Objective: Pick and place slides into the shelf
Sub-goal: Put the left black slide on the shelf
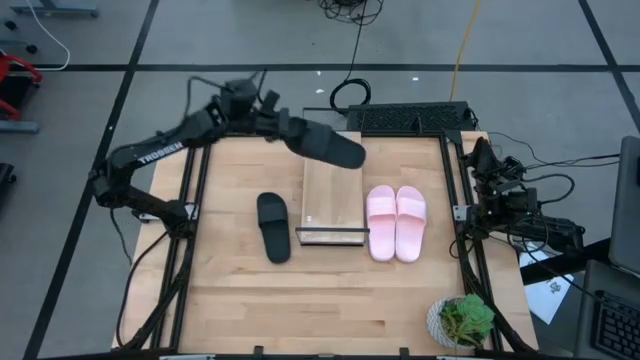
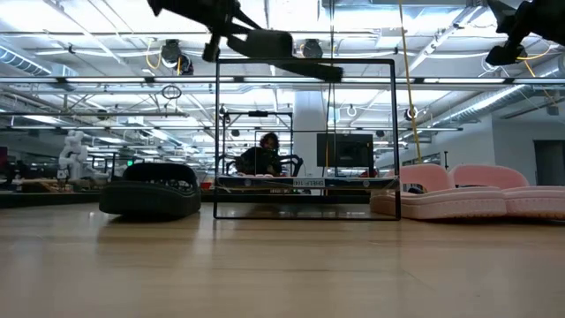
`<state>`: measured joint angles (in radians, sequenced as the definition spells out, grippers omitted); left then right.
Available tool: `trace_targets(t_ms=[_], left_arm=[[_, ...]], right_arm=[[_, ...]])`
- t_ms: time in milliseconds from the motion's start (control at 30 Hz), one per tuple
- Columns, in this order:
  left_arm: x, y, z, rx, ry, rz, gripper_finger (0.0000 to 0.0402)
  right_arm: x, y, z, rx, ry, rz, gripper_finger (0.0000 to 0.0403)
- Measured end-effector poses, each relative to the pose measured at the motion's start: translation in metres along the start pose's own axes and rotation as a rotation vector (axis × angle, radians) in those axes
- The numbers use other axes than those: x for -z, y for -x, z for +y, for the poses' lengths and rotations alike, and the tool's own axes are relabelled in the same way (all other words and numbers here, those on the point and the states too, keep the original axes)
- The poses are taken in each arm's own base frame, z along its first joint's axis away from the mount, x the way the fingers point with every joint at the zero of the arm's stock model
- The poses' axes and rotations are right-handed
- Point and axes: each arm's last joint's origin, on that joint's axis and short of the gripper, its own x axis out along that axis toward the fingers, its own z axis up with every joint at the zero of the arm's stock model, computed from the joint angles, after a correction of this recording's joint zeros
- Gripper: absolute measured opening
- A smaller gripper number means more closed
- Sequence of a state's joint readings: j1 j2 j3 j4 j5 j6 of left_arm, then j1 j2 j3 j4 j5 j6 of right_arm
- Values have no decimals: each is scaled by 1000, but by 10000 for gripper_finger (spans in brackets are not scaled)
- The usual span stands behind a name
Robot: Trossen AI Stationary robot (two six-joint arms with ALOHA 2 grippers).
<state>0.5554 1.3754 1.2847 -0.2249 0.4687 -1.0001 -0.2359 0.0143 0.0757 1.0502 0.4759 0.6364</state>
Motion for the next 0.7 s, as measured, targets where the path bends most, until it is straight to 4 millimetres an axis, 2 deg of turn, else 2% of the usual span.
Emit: trace_targets(t_ms=[333, 700], left_arm=[[69, -40, 40, 38, 267, -27, 0], [127, -50, 71, -86, 423, -44, 0]], right_arm=[[0, 0, 0, 0, -19, 0, 73], [0, 0, 0, -2, -17, 2, 73]])
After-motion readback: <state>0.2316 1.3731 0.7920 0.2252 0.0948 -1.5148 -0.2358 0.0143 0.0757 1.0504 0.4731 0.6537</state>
